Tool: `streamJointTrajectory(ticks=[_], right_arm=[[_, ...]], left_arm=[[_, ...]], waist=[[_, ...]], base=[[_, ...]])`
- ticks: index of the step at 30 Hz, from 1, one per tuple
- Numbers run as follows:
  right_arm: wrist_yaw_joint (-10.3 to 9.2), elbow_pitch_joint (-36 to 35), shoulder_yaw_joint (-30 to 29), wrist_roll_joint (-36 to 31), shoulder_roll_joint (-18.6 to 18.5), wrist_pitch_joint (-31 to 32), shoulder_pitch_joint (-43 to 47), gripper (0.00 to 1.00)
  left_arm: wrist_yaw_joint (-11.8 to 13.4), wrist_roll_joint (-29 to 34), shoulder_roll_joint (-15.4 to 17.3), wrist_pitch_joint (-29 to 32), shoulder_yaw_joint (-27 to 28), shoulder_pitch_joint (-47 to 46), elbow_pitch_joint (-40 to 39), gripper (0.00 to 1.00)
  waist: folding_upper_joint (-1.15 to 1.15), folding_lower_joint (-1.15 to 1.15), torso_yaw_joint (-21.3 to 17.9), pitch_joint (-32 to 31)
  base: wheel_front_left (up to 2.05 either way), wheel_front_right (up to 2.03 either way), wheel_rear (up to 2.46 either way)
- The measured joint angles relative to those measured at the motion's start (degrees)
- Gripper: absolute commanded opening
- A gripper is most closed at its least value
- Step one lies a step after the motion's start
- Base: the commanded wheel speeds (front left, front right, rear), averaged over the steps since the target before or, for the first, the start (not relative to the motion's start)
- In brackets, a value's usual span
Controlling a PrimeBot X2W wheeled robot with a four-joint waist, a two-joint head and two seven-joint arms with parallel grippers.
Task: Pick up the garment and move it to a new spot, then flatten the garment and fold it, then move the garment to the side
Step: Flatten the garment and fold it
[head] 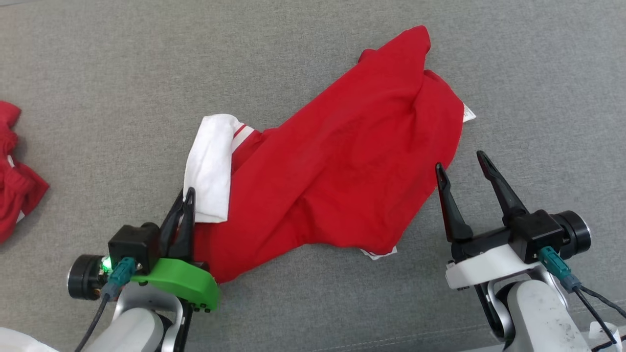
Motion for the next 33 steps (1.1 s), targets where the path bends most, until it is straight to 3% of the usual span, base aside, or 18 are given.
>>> streamJointTrajectory(ticks=[7, 12, 18, 22, 27, 33], right_arm=[[0.0, 1.1, -0.3, 0.5, -0.3, 0.0, -3.7, 1.0], [0.0, 5.9, -1.7, 2.7, -0.3, 0.0, -7.5, 1.0], [-0.01, 11.2, -2.3, 6.8, -0.4, 0.0, -15.1, 1.0], [0.0, 15.7, 0.0, 8.4, -3.6, 0.0, -22.5, 1.0], [0.0, 30.5, 10.8, 10.0, -10.2, 0.9, -34.2, 1.0], [0.01, 42.3, 24.4, 13.9, -13.6, 10.7, -50.9, 1.0]], left_arm=[[-0.9, 4.7, 5.7, 2.3, -0.2, -5.8, -3.0, 0.0], [-1.4, 7.4, 9.5, 3.2, 0.7, -9.6, -5.8, 0.0], [-0.9, 8.8, 10.8, 3.6, 1.3, -11.2, -7.3, 0.0], [-0.6, 9.2, 10.9, 3.7, 1.2, -11.8, -7.3, 0.0], [-0.9, 9.6, 10.1, 3.8, 0.0, -12.5, -7.0, 0.0], [-2.1, 9.8, 8.1, 3.6, -1.5, -13.8, -5.8, 0.0]], waist=[[0.0, 0.0, 1.8, 0.5], [0.0, 0.0, 2.4, 1.4], [0.0, 0.0, 2.4, 3.0], [0.0, 0.0, 2.6, 4.1], [0.0, 0.0, 4.2, 4.7], [0.0, 0.0, 6.9, 5.2]], base=[[0.0, 0.0, 0.0], [0.0, 0.0, 0.0], [0.0, 0.0, 0.0], [0.0, 0.0, 0.0], [0.0, 0.0, 0.0], [0.0, 0.0, 0.0]])
